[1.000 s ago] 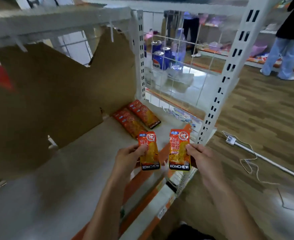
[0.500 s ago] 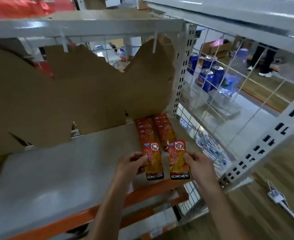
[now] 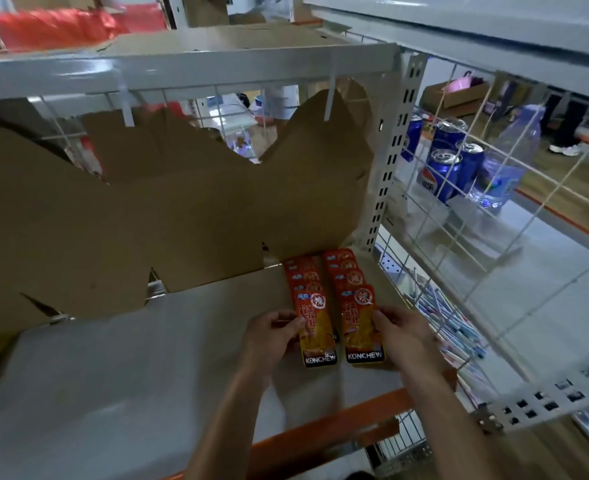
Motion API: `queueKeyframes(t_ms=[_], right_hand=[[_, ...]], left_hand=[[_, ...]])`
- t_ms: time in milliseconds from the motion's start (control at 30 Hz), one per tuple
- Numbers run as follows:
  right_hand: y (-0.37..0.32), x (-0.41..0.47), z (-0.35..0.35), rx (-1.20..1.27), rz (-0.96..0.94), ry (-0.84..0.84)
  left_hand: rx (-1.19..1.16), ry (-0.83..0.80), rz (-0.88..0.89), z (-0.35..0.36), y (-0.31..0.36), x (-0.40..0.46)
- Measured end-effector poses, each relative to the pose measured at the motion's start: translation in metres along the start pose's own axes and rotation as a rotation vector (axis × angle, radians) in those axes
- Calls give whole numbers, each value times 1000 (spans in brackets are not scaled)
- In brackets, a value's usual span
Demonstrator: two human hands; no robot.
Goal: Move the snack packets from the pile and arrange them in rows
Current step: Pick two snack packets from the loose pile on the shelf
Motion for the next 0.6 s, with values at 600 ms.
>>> queueKeyframes(t_ms=[600], right_hand=[[-8, 35, -4, -239, -180, -13]], left_hand=[[71, 109, -26, 5, -9, 12]])
Point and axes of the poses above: each hand's wrist, its own x-axis towards the middle knuckle, its own z-axis out of the palm, y = z × x, the point moved 5 cm from there along x, towards the middle knuckle, and after that the axes turned 4 degrees about y, right-handed, at the moved point
